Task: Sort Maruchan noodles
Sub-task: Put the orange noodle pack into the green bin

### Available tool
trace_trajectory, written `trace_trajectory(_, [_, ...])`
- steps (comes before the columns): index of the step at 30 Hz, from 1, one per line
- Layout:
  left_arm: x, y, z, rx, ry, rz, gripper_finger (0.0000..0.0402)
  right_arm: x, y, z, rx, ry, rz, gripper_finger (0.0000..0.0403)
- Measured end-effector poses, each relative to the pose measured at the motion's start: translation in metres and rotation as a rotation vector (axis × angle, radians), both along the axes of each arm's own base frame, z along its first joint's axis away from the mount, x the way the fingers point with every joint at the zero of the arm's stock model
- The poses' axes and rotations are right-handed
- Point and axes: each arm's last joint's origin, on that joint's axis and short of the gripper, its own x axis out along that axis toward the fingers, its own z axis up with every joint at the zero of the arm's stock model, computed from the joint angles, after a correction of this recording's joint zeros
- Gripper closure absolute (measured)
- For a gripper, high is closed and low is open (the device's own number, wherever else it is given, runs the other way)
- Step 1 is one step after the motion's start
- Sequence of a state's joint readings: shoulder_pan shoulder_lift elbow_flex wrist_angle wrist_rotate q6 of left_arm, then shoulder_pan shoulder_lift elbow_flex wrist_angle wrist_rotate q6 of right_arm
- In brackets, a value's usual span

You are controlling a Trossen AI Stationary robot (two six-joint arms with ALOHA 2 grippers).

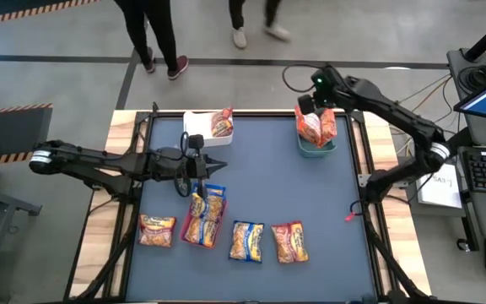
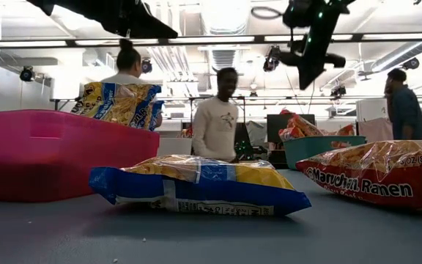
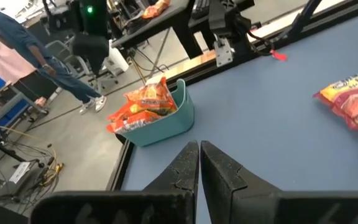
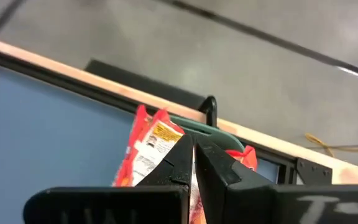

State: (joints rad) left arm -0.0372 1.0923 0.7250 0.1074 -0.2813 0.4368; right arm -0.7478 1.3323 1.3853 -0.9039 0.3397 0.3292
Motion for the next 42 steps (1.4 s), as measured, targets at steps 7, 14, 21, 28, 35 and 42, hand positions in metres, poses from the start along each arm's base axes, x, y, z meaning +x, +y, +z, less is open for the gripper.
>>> trace_trajectory(7, [0.0,0.0,0.0,0.0,0.003,0.0,0.0402,0.008,-0.009,-0.013,0.029,0.044,0.018,0.0394])
trace_trajectory(14, [0.0,0.0,0.0,0.0,0.003,0.0,0.0402,0.026,0.003,-0.017,0.015,0.024,0.09,0.0394])
trace_trajectory(21, [0.0,0.0,0.0,-0.001,0.003,0.0,0.0402,0.035,0.006,-0.051,0.063,0.067,0.102,0.0394])
trace_trajectory(28, [0.0,0.0,0.0,-0.003,0.003,0.0,0.0402,0.034,0.006,-0.078,0.066,0.064,0.095,0.0394])
trace_trajectory(35, [0.0,0.0,-0.001,-0.004,0.004,-0.001,0.0402,0.028,0.011,-0.106,0.077,0.084,0.083,0.0394])
trace_trajectory(42, [0.0,0.0,-0.001,-0.047,-0.007,0.009,0.0402,0.028,0.027,-0.067,0.017,0.023,0.136,0.0394])
